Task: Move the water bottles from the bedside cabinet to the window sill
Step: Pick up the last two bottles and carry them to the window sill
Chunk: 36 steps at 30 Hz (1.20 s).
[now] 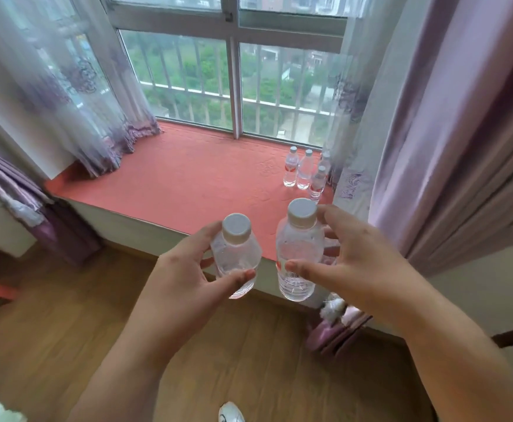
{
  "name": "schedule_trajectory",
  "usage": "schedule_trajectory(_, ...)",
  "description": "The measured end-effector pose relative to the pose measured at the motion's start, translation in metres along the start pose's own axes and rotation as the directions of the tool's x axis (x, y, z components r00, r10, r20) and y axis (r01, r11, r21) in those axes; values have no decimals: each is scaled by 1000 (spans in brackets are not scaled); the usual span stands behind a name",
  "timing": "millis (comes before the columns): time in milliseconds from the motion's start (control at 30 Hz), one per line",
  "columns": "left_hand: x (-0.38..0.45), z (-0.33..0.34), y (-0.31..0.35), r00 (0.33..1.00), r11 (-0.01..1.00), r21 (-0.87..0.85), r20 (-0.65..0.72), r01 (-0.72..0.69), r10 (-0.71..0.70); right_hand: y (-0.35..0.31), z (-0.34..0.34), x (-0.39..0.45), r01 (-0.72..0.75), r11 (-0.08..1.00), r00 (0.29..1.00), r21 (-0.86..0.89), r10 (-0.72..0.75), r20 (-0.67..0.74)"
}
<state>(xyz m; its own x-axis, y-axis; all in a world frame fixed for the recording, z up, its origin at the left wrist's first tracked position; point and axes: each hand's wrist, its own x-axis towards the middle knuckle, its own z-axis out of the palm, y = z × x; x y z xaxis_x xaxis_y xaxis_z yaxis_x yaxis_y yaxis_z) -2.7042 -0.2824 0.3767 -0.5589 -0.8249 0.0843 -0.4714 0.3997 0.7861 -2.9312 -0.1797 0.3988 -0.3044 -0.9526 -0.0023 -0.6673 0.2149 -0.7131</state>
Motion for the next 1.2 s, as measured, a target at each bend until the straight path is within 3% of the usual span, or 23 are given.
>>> schedule_trajectory(233, 38, -38, -32, 996, 999, -39, 84, -1, 4, -22, 35, 32, 4, 1000, 1000, -16, -4, -20)
schedule_trajectory(567, 88, -66, -63, 997, 998, -56, 76, 6, -2, -40, 51, 105, 31, 998, 999, -48, -32, -30)
schedule_trajectory(1200, 276, -47, -74, 994, 997, 67, 97, 47, -54, 19, 22, 284, 9, 996, 998, 93, -3, -59)
